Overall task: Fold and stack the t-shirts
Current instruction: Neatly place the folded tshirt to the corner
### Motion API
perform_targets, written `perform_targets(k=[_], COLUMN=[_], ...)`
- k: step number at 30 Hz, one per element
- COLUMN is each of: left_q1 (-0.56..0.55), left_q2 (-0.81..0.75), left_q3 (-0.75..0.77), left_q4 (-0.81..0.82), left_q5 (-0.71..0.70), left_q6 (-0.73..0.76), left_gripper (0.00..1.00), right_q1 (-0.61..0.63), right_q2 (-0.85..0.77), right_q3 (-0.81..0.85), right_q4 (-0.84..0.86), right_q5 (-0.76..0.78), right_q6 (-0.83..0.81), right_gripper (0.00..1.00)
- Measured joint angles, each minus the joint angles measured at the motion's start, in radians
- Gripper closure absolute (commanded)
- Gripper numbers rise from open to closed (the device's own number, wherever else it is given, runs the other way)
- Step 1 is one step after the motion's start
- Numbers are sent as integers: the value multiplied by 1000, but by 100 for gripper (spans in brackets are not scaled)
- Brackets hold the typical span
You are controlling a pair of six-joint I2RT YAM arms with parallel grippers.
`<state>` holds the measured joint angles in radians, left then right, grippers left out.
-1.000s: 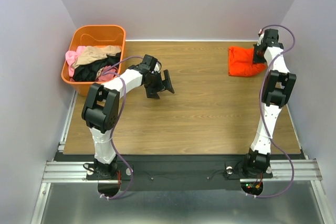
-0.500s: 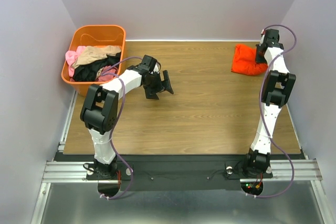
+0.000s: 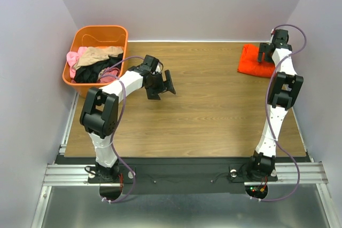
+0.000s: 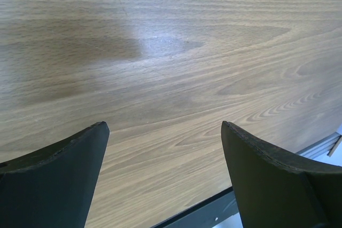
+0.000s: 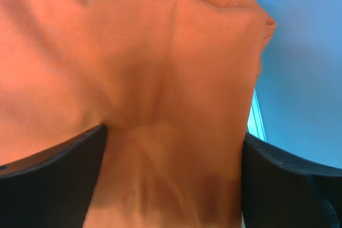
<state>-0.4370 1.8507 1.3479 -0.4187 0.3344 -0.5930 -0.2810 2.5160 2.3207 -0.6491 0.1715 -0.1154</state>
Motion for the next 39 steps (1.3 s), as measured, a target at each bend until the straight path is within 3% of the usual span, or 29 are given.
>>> perform_targets(k=[9, 17, 23, 27, 34, 39], left_q1=[0, -2, -16, -38, -95, -141], left_q2=[-112, -242, -342, -400, -487, -557], left_q3=[0, -9, -97, -155, -187, -227], left_q4=[5, 37, 75, 82, 81, 82], left_q5=[-114, -235, -290, -335, -437, -491], left_q6=[-16, -21, -23, -29, -58, -96], left_gripper=[1, 2, 2, 2, 2, 2], right_q1=[0, 8, 32, 116, 391, 471], right_q2=[-101, -376, -628, -779, -999, -1104], right_q3=[-112, -316, -546, -730, -1131, -1273], right_q4=[9, 45, 101, 122, 131, 111], right_q5=[19, 88, 20, -48, -248, -352], right_q6=[19, 61, 148, 208, 312, 357], right_gripper=[0, 0, 0, 0, 0, 0])
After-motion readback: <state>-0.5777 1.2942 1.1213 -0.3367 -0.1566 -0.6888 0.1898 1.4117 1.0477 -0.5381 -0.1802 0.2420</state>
